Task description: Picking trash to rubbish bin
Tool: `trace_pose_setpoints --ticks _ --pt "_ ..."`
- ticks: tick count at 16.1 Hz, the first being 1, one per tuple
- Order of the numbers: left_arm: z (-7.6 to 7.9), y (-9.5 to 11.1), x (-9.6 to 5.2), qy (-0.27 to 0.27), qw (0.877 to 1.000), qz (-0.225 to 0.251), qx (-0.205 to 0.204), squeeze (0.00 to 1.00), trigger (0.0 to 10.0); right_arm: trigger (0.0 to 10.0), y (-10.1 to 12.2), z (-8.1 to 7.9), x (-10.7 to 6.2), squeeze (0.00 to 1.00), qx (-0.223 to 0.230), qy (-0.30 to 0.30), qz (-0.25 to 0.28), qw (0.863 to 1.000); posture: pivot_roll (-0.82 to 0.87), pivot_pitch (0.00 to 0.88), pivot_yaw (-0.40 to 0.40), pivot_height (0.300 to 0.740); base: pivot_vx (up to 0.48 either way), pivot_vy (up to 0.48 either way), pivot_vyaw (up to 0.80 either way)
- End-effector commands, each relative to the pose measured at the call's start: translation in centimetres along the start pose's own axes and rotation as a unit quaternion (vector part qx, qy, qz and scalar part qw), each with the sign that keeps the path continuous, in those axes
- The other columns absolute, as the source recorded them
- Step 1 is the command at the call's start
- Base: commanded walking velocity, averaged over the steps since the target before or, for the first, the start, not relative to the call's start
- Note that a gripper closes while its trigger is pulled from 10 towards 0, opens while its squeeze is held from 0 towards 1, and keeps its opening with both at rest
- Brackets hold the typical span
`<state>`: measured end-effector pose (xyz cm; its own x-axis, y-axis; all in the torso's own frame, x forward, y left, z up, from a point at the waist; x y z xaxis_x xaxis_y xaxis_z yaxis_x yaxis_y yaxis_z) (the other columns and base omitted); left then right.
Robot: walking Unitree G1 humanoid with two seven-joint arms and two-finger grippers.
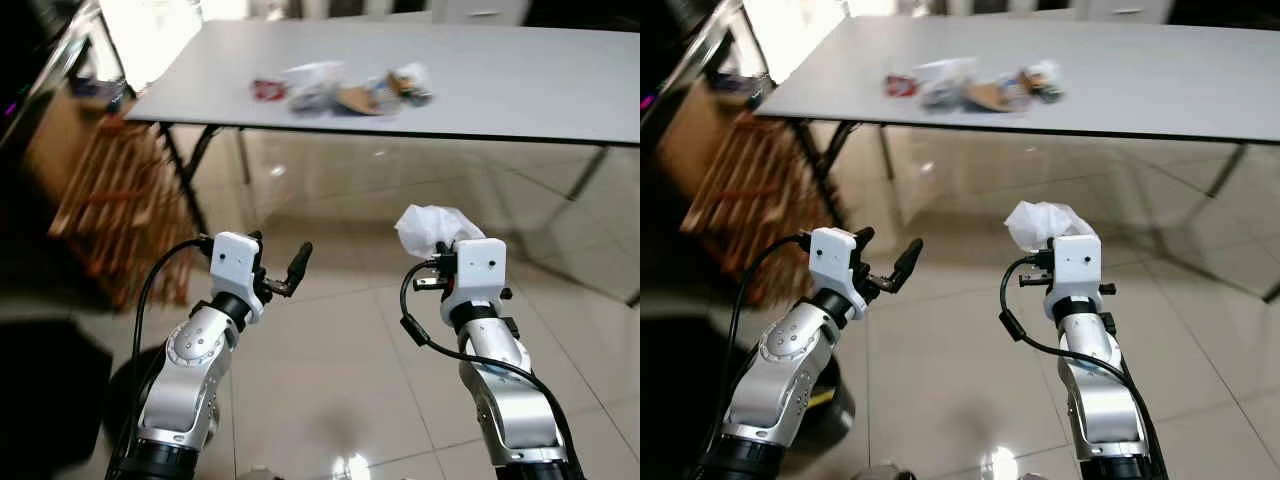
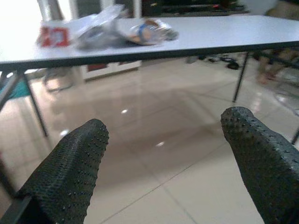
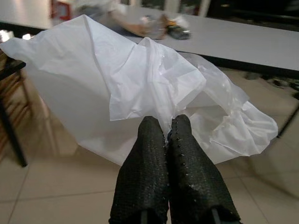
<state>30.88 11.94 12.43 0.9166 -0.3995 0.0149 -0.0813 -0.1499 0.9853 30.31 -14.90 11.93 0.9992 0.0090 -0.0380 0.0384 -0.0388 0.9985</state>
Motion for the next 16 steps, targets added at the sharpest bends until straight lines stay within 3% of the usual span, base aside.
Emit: trace_pose_setpoints --ticks 1,8,10,16 --pt "-0.27 -0.12 -0.13 0.001 1.000 -0.001 0.003 0.00 10.0 10.0 0.28 -0.35 0.16 0.00 -0.005 0.007 0.006 1.000 0.00 0.073 0.032 0.740 0.000 0.000 0.80" --pt "-0.39 -0.20 -0.18 0.001 1.000 -0.004 -0.005 0.00 10.0 10.0 0.02 -0.43 0.11 0.00 -0.005 0.006 0.002 1.000 0.00 0.077 0.038 0.740 0.000 0.000 0.80" --pt "-0.37 -0.25 -0.16 -0.001 1.000 -0.006 -0.005 0.00 10.0 10.0 0.05 -0.35 0.16 0.00 0.003 0.003 0.003 1.000 0.00 0.078 0.038 0.740 0.000 0.000 0.00" --pt "-0.26 -0.40 -0.29 -0.003 1.000 -0.009 -0.005 0.00 10.0 10.0 -0.04 -0.31 0.12 0.00 0.004 0.003 0.002 1.000 0.00 0.083 0.040 0.740 0.000 0.379 0.00"
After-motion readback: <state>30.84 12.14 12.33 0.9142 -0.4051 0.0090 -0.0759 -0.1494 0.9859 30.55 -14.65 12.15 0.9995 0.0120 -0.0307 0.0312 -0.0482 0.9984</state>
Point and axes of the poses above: a point about 5 cm out from each wrist's last joint towards the gripper, its own x axis pointing out of the wrist towards the gripper, its own y axis along the axis of the wrist's last joint, z = x × y, the point moved 2 cm from there along x, pointing out of the wrist towards the gripper, and after that the axes turned 9 degrees about x, right-handed, at the moved point
